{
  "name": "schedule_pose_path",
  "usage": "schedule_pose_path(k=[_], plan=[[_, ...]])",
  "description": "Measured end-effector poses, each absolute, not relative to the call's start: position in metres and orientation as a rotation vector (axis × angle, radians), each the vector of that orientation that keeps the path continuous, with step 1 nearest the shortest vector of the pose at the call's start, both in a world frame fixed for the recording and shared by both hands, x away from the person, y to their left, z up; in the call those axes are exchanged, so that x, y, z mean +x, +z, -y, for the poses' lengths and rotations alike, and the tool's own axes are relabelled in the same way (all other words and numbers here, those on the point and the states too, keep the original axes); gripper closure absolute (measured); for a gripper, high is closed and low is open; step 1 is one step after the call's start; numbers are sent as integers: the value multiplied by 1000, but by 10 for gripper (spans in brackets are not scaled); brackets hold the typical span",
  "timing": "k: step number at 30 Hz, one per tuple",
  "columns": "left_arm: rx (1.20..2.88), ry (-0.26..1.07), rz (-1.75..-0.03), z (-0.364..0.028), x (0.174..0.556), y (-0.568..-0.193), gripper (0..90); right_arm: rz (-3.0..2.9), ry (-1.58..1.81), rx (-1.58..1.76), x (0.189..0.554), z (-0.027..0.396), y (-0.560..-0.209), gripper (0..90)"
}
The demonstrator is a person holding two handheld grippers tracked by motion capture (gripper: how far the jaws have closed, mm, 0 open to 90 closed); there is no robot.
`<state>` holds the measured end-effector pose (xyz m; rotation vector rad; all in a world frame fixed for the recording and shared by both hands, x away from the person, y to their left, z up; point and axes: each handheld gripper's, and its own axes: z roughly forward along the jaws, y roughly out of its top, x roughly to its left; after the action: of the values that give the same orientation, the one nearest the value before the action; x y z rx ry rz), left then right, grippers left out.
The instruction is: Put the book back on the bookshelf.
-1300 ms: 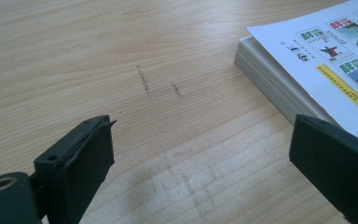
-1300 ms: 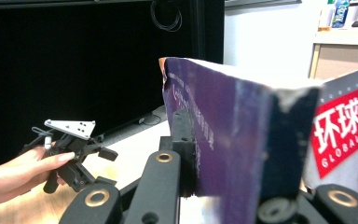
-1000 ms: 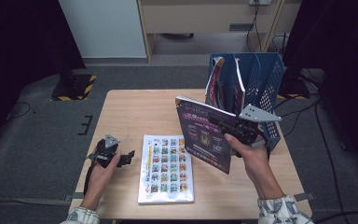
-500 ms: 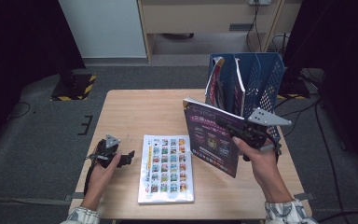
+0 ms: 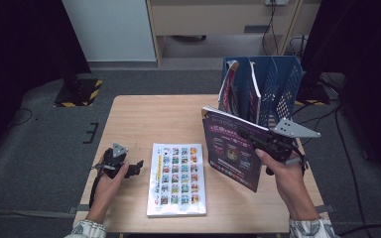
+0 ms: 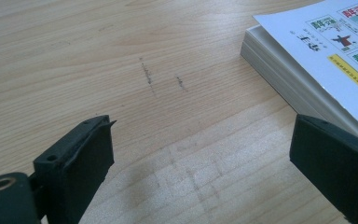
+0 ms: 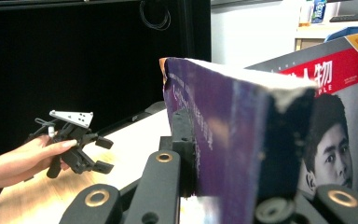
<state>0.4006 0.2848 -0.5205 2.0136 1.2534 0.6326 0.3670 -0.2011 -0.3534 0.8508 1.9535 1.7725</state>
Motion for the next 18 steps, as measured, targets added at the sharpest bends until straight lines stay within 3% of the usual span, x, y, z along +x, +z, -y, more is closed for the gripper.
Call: schedule_pose_path(k=[18], plan=[[2018, 633, -1250, -284, 400, -520, 56, -1931, 1747, 886, 354, 228, -353, 838]])
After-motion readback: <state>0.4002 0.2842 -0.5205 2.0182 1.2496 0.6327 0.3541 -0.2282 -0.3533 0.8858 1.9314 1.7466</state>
